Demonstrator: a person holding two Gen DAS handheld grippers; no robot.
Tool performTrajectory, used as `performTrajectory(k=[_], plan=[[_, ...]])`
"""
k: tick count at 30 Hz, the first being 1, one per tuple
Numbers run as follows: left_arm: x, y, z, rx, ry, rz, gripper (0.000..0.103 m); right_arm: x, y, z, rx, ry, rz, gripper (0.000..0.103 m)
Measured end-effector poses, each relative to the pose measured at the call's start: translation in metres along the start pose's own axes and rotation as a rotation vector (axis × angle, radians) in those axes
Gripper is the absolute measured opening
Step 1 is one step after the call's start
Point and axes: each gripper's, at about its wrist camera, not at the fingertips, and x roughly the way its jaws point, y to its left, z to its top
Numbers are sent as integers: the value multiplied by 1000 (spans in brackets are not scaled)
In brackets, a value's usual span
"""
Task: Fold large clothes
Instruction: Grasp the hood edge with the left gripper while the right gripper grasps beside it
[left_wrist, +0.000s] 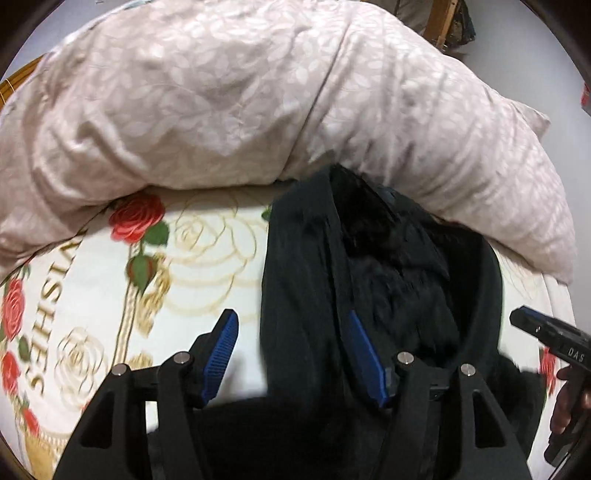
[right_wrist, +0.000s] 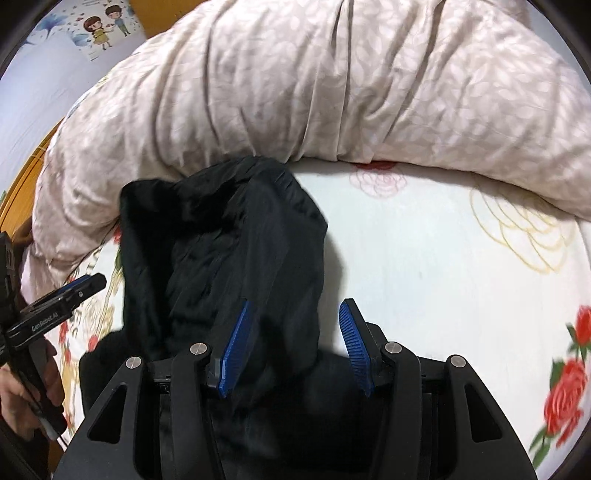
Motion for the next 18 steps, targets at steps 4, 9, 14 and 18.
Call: performTrajectory(k=[4, 9, 14, 18], plan=[[36, 6, 20, -60, 28, -23, 67, 34, -11, 22, 55, 44, 52, 50], [64, 6, 25, -98, 45, -95, 43, 61, -12, 29, 86, 86, 117, 43], [47, 1, 16, -63, -23, -100, 6, 37, 3, 24, 40, 10, 127, 9], [6, 6, 4, -88, -100, -113, 6, -6, 14, 11, 19, -61, 149, 8]])
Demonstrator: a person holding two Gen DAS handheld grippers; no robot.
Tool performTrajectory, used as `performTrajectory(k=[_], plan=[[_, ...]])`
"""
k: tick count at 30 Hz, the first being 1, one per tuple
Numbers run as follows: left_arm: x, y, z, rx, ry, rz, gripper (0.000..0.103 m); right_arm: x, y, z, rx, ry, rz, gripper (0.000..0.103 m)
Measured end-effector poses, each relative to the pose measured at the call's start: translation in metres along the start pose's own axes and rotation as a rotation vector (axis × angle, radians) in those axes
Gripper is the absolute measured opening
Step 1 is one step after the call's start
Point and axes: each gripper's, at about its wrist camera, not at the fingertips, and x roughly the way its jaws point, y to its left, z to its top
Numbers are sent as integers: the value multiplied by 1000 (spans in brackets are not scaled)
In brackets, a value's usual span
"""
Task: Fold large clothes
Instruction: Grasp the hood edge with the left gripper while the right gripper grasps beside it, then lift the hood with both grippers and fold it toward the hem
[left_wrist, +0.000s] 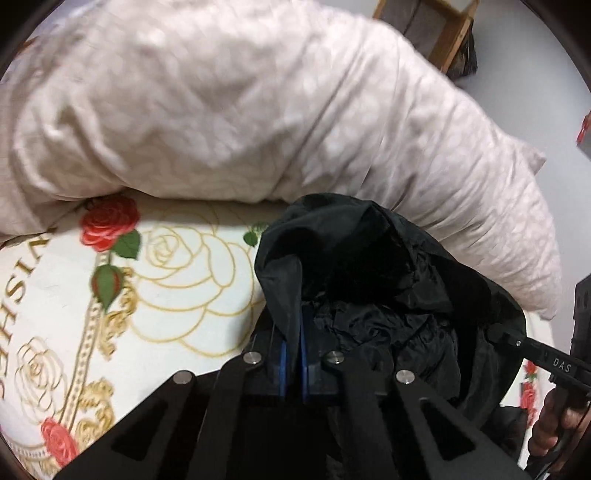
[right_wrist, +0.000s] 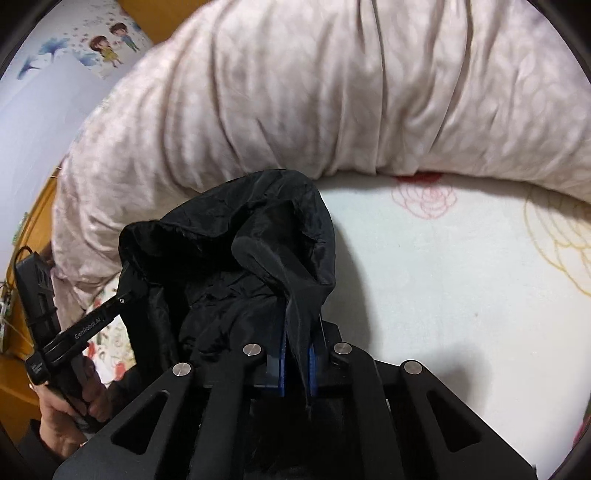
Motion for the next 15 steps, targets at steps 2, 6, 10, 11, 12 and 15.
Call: performTrajectory(k=[2, 6, 10, 11, 12, 15], plan=[[-26, 2, -4, -3, -35, -11, 5, -23, 8, -8, -13, -29, 22, 8], [-80, 5, -23, -16, -92, -53, 5, -74, 20, -36, -24, -85, 54, 8], [-124, 6, -59, -32, -122, -90, 5, -104, 29, -74, -41, -98, 69, 8], [-133, 4, -68, -27, -129, -91, 5, -109, 31, -84, -43, -95, 75, 8], [-142, 5, -79, -23, -130, -88, 5, -113, 32, -97, -45, -91, 79, 8], [-161, 10, -113, -21, -123, -88, 6, -118, 32, -128, -47, -69, 78, 8]])
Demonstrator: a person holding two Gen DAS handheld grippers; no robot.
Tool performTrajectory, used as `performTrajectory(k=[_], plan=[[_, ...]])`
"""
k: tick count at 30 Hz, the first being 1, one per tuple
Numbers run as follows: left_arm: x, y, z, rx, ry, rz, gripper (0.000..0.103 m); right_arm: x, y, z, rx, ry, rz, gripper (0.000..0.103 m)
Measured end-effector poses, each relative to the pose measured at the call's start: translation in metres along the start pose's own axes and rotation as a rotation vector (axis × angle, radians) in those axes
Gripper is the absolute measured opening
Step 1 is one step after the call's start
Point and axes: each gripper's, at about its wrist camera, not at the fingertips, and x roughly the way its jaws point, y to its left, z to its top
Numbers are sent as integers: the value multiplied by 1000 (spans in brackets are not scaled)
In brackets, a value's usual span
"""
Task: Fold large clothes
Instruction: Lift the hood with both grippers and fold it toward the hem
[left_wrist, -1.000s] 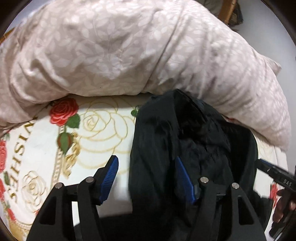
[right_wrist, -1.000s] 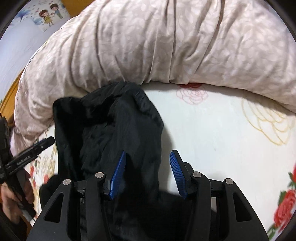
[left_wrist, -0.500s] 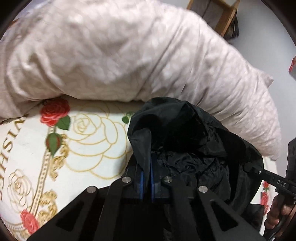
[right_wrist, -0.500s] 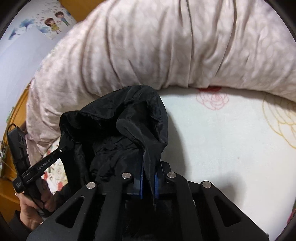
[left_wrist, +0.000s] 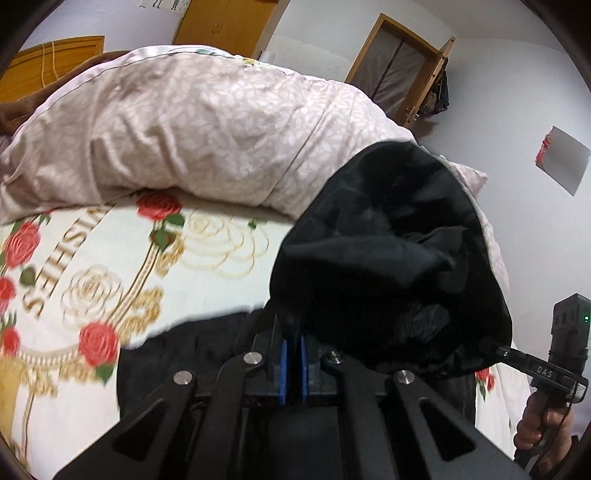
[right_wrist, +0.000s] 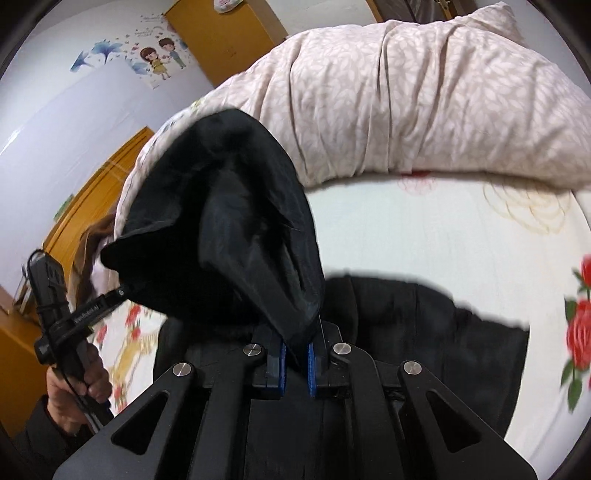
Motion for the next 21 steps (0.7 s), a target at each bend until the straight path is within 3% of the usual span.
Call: performTrajectory(k=[6, 12, 16, 19, 21], plan=[[-13, 15, -57, 2, 66, 39, 7, 3, -11, -49, 36, 59, -22, 9], [-14, 32, -102, 18, 150, 121, 9, 3, -14, -73, 37, 101, -50, 14], [-22, 41, -121, 8, 189, 126, 14, -9, -18, -86, 43, 125, -76, 20], [-37, 43, -131, 8, 187, 130, 26, -25, -24, -97, 60, 127, -92, 21], [-50, 43, -136, 8, 178, 126, 27, -37, -24, -100, 66, 116, -98, 24]])
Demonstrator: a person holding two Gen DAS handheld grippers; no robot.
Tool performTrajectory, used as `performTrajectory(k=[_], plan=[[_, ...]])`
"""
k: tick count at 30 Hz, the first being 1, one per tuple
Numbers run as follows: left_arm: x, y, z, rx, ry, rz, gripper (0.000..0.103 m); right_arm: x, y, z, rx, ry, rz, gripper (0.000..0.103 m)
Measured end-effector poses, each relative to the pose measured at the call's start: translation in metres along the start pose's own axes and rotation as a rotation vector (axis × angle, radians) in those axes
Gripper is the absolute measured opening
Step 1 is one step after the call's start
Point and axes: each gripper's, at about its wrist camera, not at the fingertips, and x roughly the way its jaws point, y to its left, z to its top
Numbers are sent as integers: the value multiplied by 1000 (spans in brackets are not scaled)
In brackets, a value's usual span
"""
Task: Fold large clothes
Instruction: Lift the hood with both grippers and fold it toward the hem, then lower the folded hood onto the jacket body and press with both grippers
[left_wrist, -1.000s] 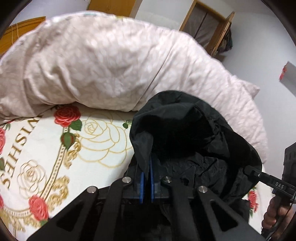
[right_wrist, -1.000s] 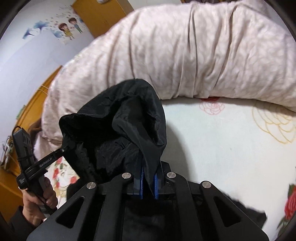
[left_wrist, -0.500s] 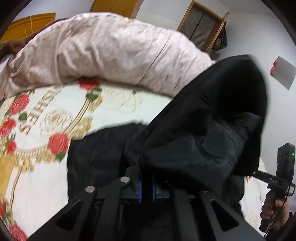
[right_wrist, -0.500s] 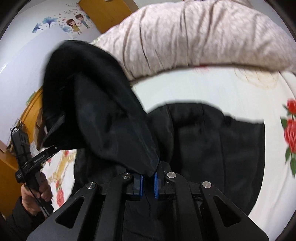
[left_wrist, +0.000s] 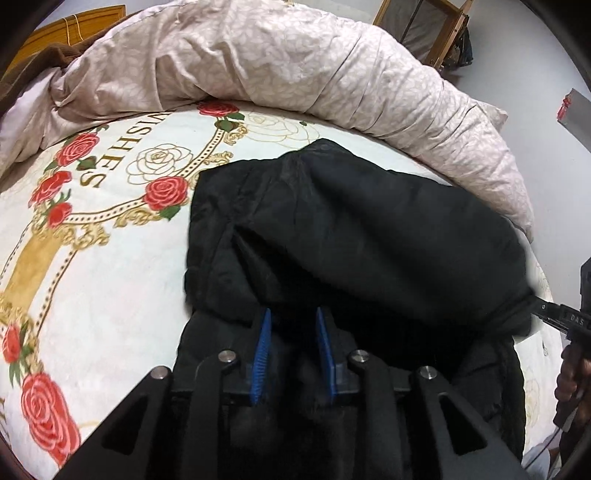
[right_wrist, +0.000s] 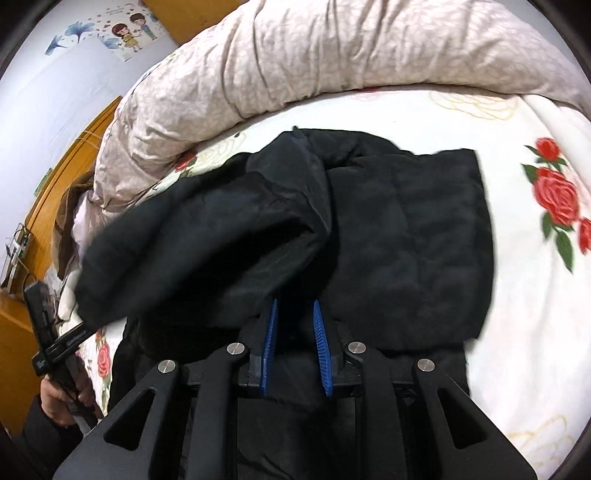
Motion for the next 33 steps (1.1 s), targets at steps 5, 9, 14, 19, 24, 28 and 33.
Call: performTrajectory(k=[5, 9, 14, 19, 24, 28, 33], plan=[[-28, -5, 10, -14, -75, -30, 32, -15, 19, 9, -23, -56, 12, 31], [-19, -25, 36, 15, -117, -65, 43, 10, 43, 20, -34, -38, 28, 34], [41, -43, 20, 35, 35, -101, 43, 44, 36, 4, 17, 58, -11, 35], [48, -38, -14, 7, 81, -120, 43, 47, 16, -12, 129, 74, 78, 43], [41, -31, -6, -44, 64, -113, 43, 61, 21, -12, 190, 82, 172, 45], [53, -44, -4, -28, 89, -120, 43, 56, 22, -13, 199, 42, 144, 3], [60, -69, -26, 30, 120, -154, 43, 52, 1, -23, 174, 57, 27, 3]])
